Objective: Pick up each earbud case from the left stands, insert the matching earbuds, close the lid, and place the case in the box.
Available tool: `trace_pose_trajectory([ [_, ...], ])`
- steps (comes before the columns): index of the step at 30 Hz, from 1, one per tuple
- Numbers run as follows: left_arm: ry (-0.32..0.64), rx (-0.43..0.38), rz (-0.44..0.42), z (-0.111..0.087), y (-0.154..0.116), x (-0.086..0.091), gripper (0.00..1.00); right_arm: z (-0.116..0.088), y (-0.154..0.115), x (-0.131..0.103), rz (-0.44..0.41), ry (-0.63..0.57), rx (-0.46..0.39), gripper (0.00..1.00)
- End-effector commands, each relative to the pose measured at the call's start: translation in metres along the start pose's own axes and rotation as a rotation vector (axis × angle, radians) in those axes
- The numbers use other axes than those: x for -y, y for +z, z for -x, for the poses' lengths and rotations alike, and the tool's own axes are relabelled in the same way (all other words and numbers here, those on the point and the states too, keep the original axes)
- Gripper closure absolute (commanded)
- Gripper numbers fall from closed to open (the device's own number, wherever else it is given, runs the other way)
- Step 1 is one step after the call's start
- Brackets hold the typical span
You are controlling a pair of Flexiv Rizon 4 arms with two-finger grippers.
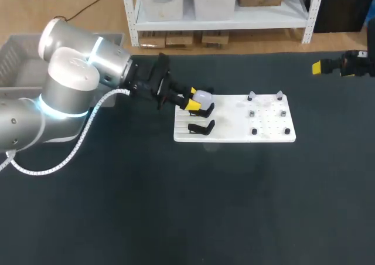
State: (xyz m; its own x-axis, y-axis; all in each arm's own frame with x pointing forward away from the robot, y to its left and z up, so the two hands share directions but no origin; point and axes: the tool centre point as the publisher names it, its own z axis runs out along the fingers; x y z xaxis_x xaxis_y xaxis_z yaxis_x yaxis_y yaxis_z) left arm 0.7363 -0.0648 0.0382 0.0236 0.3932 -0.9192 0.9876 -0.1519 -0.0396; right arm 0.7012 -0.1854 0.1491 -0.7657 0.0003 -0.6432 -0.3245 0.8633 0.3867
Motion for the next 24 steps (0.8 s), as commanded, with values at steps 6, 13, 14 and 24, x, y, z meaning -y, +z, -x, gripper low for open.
trace_pose_trajectory([
  [6, 0.063, 0.168, 0.062, 0.054, -0.029, 0.013, 1.0, 0.0, 0.0, 0.0, -0.001, 0.0, 0.0, 0.0],
  [13, 0.07, 0.284, 0.087, 0.084, -0.039, 0.02, 1.0, 0.0, 0.0, 0.0, -0.001, 0.0, 0.0, 0.0],
  [14, 0.068, 0.293, 0.083, 0.087, -0.04, 0.021, 1.0, 0.0, 0.0, 0.0, -0.001, 0.0, 0.0, 0.0],
  [24, 0.051, 0.32, 0.063, 0.097, -0.045, 0.024, 1.0, 0.0, 0.0, 0.0, -0.001, 0.0, 0.0, 0.0],
])
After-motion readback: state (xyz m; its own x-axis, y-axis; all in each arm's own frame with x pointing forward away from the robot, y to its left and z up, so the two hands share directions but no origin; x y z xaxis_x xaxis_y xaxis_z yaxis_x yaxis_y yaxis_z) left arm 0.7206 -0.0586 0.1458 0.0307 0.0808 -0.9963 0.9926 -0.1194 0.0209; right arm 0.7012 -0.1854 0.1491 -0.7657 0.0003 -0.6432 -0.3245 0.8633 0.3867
